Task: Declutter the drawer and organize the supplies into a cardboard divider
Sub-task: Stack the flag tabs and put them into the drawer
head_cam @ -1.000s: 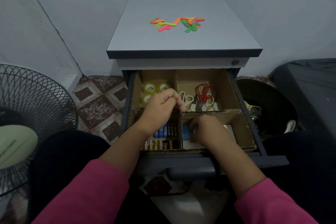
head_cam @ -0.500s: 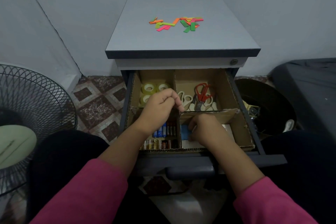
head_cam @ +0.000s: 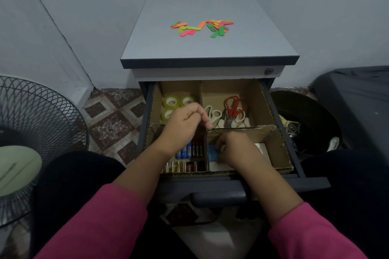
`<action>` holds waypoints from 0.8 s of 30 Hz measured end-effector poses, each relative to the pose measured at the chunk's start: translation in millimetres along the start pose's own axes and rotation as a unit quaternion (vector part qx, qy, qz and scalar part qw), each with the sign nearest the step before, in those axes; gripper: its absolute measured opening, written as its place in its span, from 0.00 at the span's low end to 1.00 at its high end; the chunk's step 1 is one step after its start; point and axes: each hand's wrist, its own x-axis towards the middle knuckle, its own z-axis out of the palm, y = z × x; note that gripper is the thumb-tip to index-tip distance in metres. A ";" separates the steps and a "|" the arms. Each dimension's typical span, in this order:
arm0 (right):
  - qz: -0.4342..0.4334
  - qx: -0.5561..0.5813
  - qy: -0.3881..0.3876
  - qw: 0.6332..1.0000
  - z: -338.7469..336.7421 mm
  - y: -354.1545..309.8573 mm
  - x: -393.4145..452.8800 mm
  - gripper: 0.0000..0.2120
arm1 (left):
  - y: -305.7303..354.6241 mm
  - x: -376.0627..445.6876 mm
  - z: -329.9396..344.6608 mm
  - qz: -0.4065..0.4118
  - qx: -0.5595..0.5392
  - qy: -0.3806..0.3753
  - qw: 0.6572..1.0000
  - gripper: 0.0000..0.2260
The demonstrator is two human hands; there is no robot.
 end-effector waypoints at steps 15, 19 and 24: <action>-0.001 0.012 -0.008 1.000 -3.1 0.0 -0.8 0.19 | 0.2 -0.8 -0.1 0.004 0.004 0.000 1.000 0.13; -0.004 0.025 0.037 0.999 2.2 2.8 -3.5 0.14 | 0.3 -1.5 -0.5 0.000 0.011 0.000 1.000 0.13; -0.006 0.040 0.074 0.996 5.3 4.1 -4.6 0.07 | 1.4 -2.5 -1.1 -0.003 0.015 0.008 1.000 0.14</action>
